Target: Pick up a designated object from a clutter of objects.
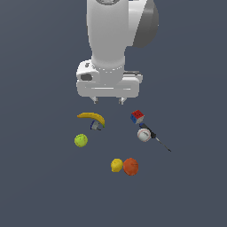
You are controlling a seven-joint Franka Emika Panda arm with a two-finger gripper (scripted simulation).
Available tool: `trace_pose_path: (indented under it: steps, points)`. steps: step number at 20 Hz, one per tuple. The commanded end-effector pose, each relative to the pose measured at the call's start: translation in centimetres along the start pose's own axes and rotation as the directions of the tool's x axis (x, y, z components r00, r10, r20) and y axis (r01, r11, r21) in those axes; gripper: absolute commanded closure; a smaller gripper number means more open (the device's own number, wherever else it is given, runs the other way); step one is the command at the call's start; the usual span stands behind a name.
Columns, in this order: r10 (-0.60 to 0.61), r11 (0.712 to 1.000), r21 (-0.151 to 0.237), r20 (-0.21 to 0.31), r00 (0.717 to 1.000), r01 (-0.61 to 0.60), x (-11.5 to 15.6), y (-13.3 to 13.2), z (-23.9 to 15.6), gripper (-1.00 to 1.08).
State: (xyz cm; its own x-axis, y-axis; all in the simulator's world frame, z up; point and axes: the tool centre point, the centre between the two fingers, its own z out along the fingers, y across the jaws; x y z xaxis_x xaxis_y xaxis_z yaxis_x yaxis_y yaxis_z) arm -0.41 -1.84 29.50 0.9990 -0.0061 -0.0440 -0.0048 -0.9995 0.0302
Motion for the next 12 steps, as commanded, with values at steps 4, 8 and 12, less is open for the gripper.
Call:
trace_pose_path:
  steps: [4, 8, 12]
  points:
    - [-0.007, 1.0, -0.005, -0.003, 1.0, 0.007, 0.06, 0.02, 0.02, -0.92]
    - [-0.032, 0.999, -0.025, -0.012, 0.999, 0.032, 0.25, 0.03, 0.05, -0.92]
    - [-0.041, 0.999, -0.035, -0.017, 0.999, 0.04, 0.28, -0.06, -0.06, -0.92]
